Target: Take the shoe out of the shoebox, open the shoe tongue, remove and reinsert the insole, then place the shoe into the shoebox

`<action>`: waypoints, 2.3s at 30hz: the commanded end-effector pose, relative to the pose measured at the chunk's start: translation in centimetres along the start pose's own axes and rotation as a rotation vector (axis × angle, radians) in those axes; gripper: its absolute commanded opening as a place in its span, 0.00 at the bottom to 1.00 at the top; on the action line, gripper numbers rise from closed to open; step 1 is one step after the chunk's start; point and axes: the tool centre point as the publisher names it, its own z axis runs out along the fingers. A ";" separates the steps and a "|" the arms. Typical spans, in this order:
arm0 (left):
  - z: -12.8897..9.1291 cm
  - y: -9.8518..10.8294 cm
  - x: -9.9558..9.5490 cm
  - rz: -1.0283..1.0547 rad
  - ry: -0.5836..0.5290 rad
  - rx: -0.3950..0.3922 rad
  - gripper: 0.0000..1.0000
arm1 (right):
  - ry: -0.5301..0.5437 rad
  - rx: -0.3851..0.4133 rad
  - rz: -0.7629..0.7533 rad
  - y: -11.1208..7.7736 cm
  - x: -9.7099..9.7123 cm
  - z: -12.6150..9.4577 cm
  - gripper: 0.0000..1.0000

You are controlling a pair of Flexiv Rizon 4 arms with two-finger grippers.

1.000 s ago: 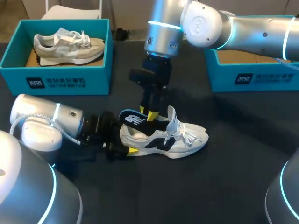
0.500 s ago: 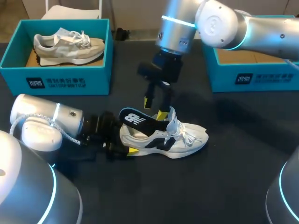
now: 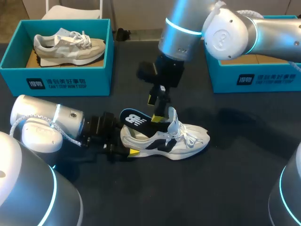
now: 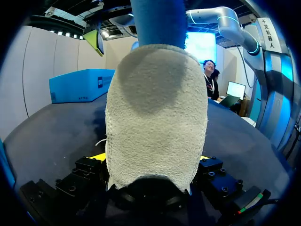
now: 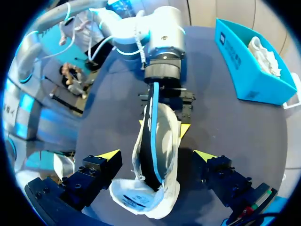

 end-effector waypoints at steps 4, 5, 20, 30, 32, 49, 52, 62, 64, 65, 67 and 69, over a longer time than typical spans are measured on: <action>0.2 0.4 -0.3 0.000 0.000 -0.002 0.00 | -0.083 -0.023 0.060 0.7 0.0 1.1 1.00; 0.2 0.4 -0.3 0.000 0.000 -0.002 0.00 | -0.085 -0.030 0.069 0.7 0.0 1.2 1.00; 0.2 0.4 -0.3 0.000 0.000 -0.002 0.00 | -0.135 -0.125 0.153 0.9 1.1 3.6 1.00; 0.2 0.4 -0.3 0.000 0.000 -0.002 0.00 | -0.152 -0.184 0.155 0.6 0.3 4.7 0.75; 0.2 0.4 -0.3 0.000 0.000 -0.002 0.00 | -0.148 -0.189 0.156 0.5 0.2 4.8 0.57; 0.2 0.4 -0.3 0.000 0.000 -0.002 0.00 | -0.187 -0.301 0.093 1.2 -0.3 4.2 0.00; 0.2 0.4 -0.3 0.000 0.000 -0.002 0.00 | -0.217 -0.321 0.084 1.7 -0.6 3.2 0.00; 0.2 0.4 -0.3 0.000 0.000 -0.002 0.00 | -0.313 -0.406 0.107 3.5 -2.2 -0.4 0.00; 0.2 0.4 -0.3 0.000 0.000 -0.002 0.00 | -0.336 -0.434 0.116 3.8 -2.4 -1.0 0.00; 0.2 0.4 -0.3 0.000 0.000 -0.002 0.00 | -0.348 -0.444 0.110 4.1 -2.8 -1.6 0.00; 0.2 0.4 -0.3 0.000 0.000 -0.002 0.00 | -0.364 -0.460 0.107 4.4 -3.2 -2.4 0.00; 0.2 0.4 -0.3 0.000 0.000 -0.002 0.00 | -0.386 -0.479 0.103 4.7 -3.8 -3.3 0.00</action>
